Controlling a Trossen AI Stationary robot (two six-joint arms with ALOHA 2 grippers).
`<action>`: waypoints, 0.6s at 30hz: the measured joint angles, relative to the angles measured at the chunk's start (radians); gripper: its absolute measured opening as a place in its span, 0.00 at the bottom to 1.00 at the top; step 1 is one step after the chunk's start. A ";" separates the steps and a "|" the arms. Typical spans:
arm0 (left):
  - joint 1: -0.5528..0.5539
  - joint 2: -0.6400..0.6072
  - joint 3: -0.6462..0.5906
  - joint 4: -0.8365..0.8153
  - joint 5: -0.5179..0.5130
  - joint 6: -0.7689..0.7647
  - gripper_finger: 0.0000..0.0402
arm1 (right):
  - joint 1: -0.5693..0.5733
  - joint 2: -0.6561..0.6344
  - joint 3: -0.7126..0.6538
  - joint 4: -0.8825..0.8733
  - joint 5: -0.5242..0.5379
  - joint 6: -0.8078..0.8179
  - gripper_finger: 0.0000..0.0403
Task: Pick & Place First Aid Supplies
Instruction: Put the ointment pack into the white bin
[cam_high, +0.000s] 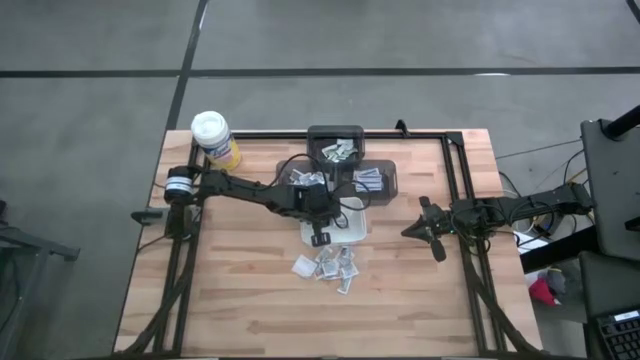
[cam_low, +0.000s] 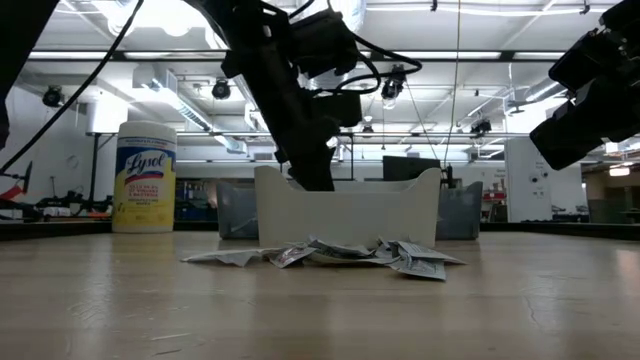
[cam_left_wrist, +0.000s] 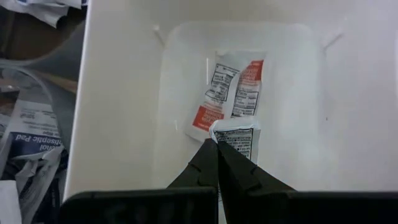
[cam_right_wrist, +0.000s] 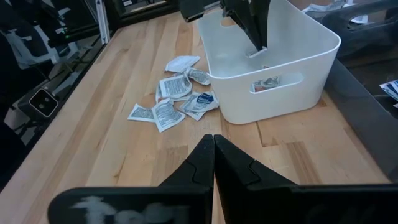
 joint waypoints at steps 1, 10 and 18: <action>0.000 0.000 0.000 0.000 0.000 0.000 0.00 | 0.000 0.000 0.000 0.000 0.000 0.000 0.02; 0.002 0.000 -0.003 0.037 0.001 0.000 0.02 | 0.000 0.000 0.000 0.002 0.000 0.000 0.02; 0.004 0.000 -0.003 0.044 -0.006 -0.001 0.18 | 0.000 0.000 0.000 0.002 0.000 0.000 0.02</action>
